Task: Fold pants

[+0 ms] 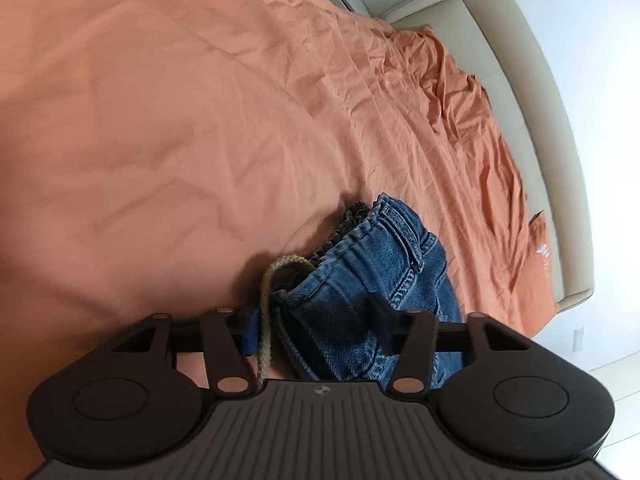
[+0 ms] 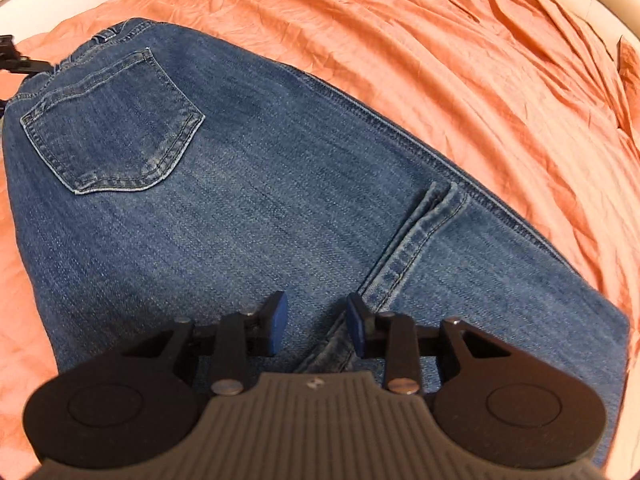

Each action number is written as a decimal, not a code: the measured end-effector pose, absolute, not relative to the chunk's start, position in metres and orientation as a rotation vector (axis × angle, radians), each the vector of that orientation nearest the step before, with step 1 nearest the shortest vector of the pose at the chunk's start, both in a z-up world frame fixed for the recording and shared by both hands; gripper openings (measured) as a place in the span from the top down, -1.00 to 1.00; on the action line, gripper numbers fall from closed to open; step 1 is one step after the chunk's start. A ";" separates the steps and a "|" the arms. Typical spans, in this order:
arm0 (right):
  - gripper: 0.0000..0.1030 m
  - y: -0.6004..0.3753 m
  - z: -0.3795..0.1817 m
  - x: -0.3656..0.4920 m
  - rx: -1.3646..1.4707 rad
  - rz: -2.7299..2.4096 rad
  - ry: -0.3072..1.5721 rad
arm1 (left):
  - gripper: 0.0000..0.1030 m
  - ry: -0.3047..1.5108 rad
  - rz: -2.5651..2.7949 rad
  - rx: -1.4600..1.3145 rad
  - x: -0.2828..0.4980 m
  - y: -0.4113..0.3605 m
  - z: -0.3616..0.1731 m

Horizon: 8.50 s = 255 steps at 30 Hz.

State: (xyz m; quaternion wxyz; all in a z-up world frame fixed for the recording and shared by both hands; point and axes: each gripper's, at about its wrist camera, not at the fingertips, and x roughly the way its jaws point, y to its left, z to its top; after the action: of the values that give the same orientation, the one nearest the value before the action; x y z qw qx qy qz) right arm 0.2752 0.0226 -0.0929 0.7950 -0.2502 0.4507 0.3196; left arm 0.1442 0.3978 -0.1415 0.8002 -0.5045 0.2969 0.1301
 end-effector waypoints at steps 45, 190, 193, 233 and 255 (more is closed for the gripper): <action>0.56 -0.190 -0.077 0.239 0.221 0.432 0.905 | 0.26 0.838 -0.221 -0.043 0.273 -0.009 -0.048; 0.52 -0.232 -0.063 0.254 0.044 0.095 0.644 | 0.66 0.835 -0.202 0.301 0.175 -0.007 -0.099; 0.55 -0.232 -0.064 0.256 0.047 0.097 0.654 | 0.72 0.841 -0.181 0.367 0.171 -0.011 -0.100; -0.39 -0.344 -0.109 0.240 0.961 0.049 0.864 | -0.14 0.815 -0.103 -0.609 0.246 0.094 -0.116; 0.22 -0.346 -0.134 0.280 0.986 0.119 0.809 | 0.59 0.841 -0.168 -0.739 0.301 0.101 -0.157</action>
State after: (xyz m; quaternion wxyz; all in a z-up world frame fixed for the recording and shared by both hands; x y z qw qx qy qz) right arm 0.2798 -0.3461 -0.1344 0.8019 0.4598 0.3776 0.0553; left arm 0.3014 0.1007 -0.1574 0.8441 -0.3499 0.3983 -0.0796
